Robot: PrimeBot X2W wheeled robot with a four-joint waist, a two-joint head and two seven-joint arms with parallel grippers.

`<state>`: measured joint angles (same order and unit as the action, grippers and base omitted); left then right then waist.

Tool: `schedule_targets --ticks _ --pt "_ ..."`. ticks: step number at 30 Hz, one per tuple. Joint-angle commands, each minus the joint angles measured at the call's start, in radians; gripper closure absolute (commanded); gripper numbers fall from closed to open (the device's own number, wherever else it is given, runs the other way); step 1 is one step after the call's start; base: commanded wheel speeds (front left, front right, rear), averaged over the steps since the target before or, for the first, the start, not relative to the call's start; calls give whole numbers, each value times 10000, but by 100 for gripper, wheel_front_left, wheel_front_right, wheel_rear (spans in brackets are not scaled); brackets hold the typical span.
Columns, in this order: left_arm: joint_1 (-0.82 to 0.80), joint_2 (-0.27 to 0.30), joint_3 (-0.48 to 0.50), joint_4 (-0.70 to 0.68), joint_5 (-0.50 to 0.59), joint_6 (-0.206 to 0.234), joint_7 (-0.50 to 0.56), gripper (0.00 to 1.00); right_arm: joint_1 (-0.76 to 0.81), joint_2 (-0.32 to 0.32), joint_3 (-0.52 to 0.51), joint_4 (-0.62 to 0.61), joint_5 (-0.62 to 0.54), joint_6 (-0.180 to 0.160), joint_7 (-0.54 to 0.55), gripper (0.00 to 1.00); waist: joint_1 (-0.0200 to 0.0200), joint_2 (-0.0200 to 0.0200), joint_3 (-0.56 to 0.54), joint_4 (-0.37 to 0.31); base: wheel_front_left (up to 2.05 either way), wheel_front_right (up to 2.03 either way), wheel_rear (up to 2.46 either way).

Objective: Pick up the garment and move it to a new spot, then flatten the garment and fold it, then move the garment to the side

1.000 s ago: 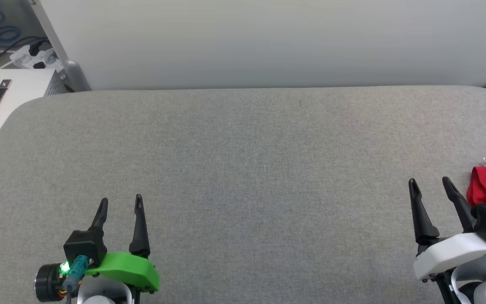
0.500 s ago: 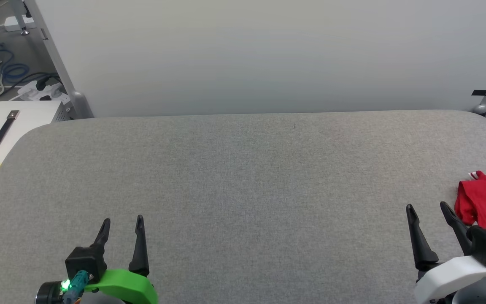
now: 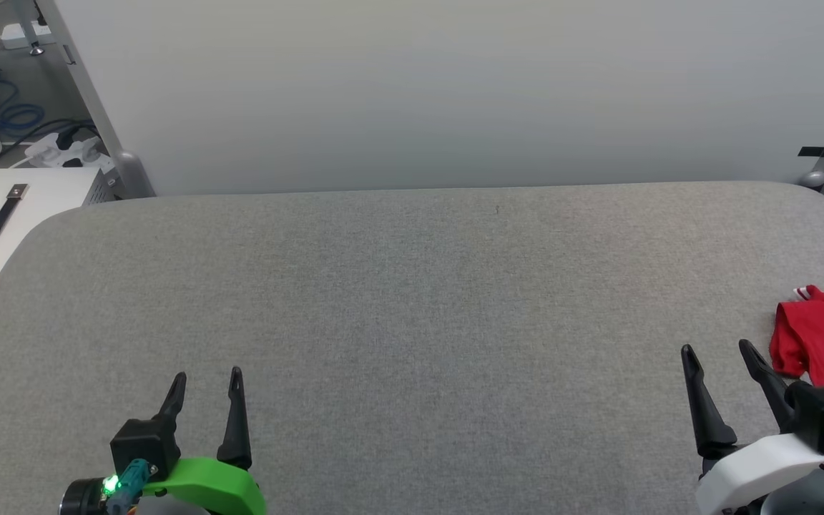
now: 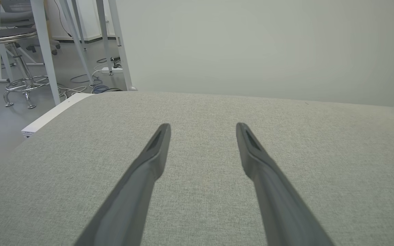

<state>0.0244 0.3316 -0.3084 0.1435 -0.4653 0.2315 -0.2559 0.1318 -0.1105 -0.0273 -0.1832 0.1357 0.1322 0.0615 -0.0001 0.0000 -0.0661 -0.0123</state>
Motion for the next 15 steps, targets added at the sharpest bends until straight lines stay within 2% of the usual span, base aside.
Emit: schedule_targets --ticks 1,15 --pt "101 -59 65 12 105 -87 -59 0 3 13 26 -34 -31 -15 -60 0 1 0 22 2 0 0 0" --pt "68 -127 141 56 187 -155 -59 0 -42 50 42 -31 -1 -15 -81 0 1 0 114 57 0 0 0"
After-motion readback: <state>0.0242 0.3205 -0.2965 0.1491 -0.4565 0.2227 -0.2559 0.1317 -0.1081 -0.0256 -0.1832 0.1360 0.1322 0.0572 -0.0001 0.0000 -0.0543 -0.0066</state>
